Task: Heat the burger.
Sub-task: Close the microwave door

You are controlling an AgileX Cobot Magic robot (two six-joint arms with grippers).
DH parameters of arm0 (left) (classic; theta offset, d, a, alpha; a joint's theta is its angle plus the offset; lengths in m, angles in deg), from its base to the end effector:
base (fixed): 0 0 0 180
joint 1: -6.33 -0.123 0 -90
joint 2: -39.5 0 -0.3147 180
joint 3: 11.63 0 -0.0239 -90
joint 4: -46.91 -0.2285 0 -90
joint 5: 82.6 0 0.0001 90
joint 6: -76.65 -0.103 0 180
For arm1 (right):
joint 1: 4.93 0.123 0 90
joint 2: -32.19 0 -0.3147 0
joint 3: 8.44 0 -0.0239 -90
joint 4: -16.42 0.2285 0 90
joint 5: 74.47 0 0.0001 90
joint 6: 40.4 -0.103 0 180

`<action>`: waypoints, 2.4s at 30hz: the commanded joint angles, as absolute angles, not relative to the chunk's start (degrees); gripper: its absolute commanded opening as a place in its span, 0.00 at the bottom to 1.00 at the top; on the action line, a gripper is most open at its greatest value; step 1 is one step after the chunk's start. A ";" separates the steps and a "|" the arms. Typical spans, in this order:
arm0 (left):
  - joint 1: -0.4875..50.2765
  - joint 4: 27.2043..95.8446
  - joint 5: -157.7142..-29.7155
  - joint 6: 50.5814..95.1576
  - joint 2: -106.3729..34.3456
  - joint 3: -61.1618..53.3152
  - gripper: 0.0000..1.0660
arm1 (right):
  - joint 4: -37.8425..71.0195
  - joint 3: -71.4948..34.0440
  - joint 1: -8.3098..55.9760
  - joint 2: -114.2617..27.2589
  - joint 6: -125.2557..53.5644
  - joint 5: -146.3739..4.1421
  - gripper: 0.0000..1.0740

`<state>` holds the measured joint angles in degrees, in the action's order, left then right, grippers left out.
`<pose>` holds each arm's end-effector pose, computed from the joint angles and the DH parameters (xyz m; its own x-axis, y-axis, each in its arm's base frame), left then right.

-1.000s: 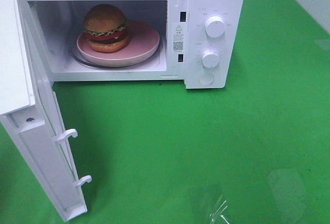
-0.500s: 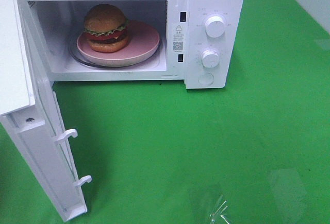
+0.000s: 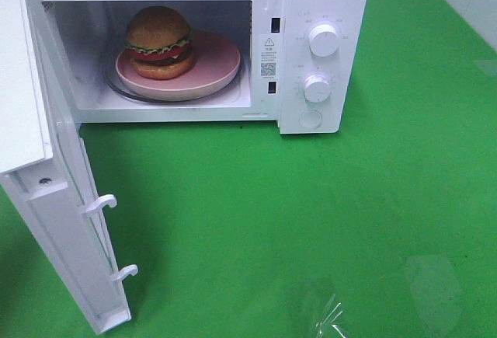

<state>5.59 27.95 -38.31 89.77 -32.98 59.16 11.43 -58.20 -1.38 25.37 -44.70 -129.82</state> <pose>0.1600 -0.0213 0.2358 -0.1809 0.0095 -0.9834 0.2126 0.9767 -0.0297 -0.0391 -0.0098 0.2679 -0.3709 0.0024 -0.9287 0.0140 0.9999 -0.0030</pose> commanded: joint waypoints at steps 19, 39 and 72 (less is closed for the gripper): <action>6.04 17.52 -21.46 96.53 -50.97 53.32 0.00 | 11.26 -58.26 -1.72 26.92 -44.64 -129.47 0.66; 21.28 26.98 -26.45 93.04 -58.36 43.35 0.00 | 11.26 -58.26 -1.72 26.92 -44.58 -129.47 0.66; 39.96 43.36 -38.08 89.43 -76.69 14.01 0.00 | 11.26 -58.26 -1.72 26.92 -44.58 -129.47 0.66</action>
<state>39.50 42.56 -37.68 89.60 -76.52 14.81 11.43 -58.20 -1.38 25.37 -44.70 -129.87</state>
